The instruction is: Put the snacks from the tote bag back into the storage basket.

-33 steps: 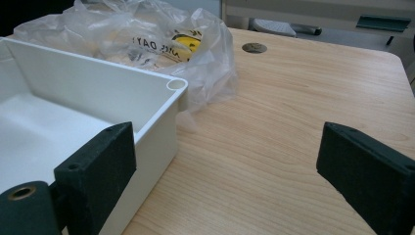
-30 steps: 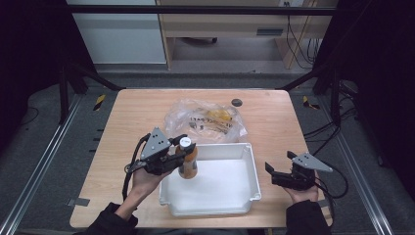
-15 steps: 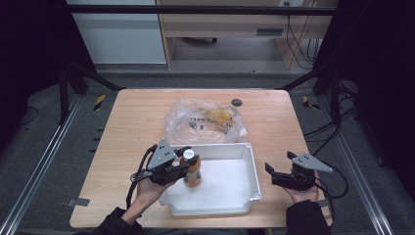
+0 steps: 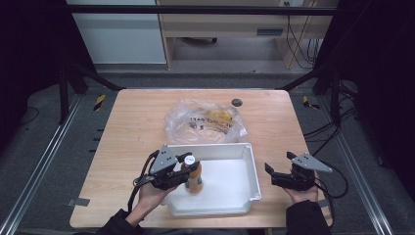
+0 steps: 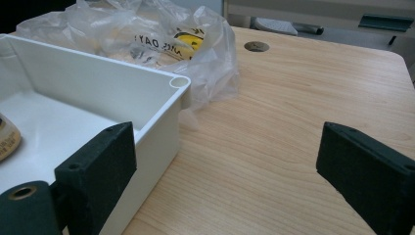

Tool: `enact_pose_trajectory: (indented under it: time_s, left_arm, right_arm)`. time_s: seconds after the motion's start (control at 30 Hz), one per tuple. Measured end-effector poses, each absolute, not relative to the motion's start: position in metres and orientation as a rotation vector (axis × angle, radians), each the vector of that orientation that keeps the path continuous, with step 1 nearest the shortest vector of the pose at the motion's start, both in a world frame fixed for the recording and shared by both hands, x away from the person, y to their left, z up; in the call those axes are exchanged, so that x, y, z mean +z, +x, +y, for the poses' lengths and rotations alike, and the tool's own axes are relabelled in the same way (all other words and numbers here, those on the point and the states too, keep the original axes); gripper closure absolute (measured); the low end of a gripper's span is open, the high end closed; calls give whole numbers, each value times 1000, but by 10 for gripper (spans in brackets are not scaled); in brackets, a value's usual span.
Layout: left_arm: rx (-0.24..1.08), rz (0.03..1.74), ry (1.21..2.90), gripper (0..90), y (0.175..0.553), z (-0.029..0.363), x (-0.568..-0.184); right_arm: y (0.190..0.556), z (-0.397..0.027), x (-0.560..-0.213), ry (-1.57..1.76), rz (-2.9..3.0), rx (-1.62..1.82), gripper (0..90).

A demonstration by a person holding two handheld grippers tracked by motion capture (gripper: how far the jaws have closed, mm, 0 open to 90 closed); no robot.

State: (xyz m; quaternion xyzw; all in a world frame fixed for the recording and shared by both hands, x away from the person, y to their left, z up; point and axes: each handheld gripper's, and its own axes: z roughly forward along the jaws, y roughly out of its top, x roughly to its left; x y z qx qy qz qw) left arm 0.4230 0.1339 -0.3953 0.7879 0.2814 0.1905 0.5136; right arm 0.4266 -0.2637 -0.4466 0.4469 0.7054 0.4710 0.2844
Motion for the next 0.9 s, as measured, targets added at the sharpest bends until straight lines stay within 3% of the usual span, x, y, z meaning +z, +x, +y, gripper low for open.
enact_pose_trajectory:
  time_s: [0.77,0.9]
  left_arm:
    - [471,641,1894,577,419,131,-402]
    - [468,641,1888,539,418,131,-401]
  right_arm:
    - [426,-263,-447,1195,1891,1258,80]
    - [426,-263,-447,1194,1891,1258,80]
